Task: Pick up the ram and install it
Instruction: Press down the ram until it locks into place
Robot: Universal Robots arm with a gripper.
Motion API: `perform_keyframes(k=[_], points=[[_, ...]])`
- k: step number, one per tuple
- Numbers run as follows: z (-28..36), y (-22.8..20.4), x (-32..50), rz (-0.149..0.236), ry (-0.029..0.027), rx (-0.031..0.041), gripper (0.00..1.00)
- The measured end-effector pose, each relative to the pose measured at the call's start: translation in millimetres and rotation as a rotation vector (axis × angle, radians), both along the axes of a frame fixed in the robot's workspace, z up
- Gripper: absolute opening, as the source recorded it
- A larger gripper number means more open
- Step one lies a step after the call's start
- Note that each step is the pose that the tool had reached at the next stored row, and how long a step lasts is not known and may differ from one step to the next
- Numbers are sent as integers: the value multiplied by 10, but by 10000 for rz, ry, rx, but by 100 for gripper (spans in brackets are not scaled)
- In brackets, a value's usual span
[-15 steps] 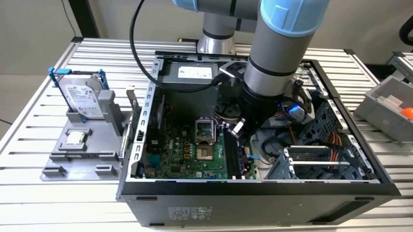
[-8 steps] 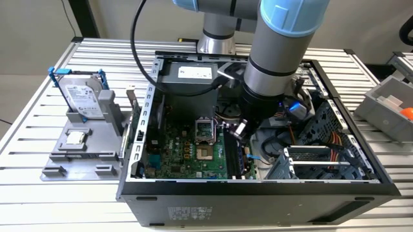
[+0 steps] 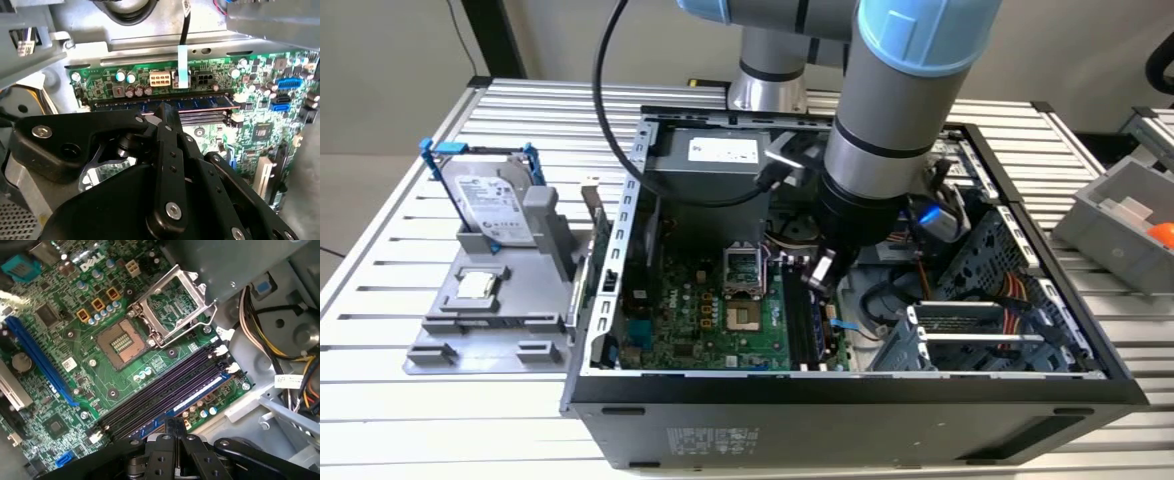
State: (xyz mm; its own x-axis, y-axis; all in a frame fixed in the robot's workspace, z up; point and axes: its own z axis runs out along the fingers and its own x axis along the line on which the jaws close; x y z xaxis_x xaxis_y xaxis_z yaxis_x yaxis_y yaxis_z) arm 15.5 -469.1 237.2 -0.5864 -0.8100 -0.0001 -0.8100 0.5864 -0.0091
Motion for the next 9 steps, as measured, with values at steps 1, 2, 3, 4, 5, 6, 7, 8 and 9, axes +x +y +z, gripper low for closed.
perform_keyframes(k=[1, 2, 3, 4, 5, 6, 7, 8, 9], points=[[-1, 0, 0, 138, 0, 0, 0], [-2, 0, 0, 272, 0, 1, 0], [-2, 0, 0, 406, 0, 1, 0], [-3, 0, 0, 550, 0, 1, 0], [-3, 0, 0, 703, 0, 0, 0], [-4, 0, 0, 855, 0, 0, 0], [-4, 0, -1, 1012, 0, 1, 0], [-5, 0, -1, 1190, 0, 3, 0], [-6, 0, -1, 1343, -2, 12, 0]])
